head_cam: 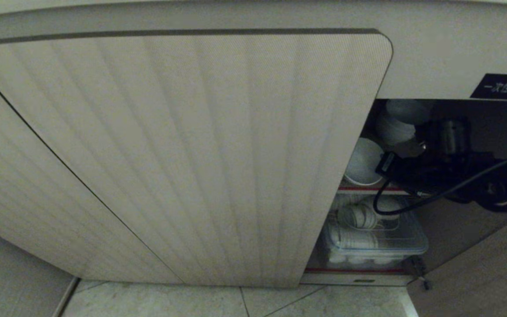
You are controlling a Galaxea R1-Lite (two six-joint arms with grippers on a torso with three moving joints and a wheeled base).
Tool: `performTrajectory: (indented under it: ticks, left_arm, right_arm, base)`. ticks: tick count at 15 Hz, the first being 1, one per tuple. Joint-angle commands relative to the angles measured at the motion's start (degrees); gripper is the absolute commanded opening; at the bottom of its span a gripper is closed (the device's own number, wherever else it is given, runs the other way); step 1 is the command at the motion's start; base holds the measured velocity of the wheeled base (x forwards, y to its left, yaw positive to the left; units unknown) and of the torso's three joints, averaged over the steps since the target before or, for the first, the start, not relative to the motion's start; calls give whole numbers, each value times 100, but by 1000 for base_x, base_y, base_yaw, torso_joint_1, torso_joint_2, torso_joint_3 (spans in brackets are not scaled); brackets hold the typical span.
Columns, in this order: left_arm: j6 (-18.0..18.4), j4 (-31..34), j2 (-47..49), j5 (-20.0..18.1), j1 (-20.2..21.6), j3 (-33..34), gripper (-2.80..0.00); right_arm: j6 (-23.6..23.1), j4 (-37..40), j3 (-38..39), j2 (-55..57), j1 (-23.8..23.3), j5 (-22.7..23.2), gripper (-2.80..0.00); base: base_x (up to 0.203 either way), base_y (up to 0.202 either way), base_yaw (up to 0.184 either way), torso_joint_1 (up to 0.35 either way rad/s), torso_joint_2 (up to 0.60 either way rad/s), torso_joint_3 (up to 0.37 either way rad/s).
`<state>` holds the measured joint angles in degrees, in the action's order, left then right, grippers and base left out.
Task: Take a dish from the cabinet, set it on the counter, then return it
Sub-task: Take the bowl from the cabinet, then place it on the table
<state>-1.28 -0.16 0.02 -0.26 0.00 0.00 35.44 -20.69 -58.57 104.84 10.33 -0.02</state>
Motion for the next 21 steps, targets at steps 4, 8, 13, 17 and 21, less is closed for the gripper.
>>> performTrajectory:
  ticks: [4,8,13,17,21]
  left_arm:
    - [-4,-2,-2,-1,0,0,-280]
    - [-4,-2,-2,-1,0,0,-280]
    - [-4,-2,-2,-1,0,0,-280]
    - [-4,-2,-2,-1,0,0,-280]
    - [-4,-2,-2,-1,0,0,-280]
  right_arm:
    - [16,-75,543,-398,-20,-15,-280]
    - [8,-162,879,-633,-31,-21,-280]
    - [-2,-172,1424,-1019,-56,-24,-280]
    - [-9,-172,1778,-1347,-83,-24,-280]
    - [-250,-142,2087,-1664,-101,-8,-280]
  base:
    - [0,0,0,0,0,0]
    - [0,0,0,0,0,0]
    - [0,0,0,0,0,0]
    - [0,0,0,0,0,0]
    - [0,0,0,0,0,0]
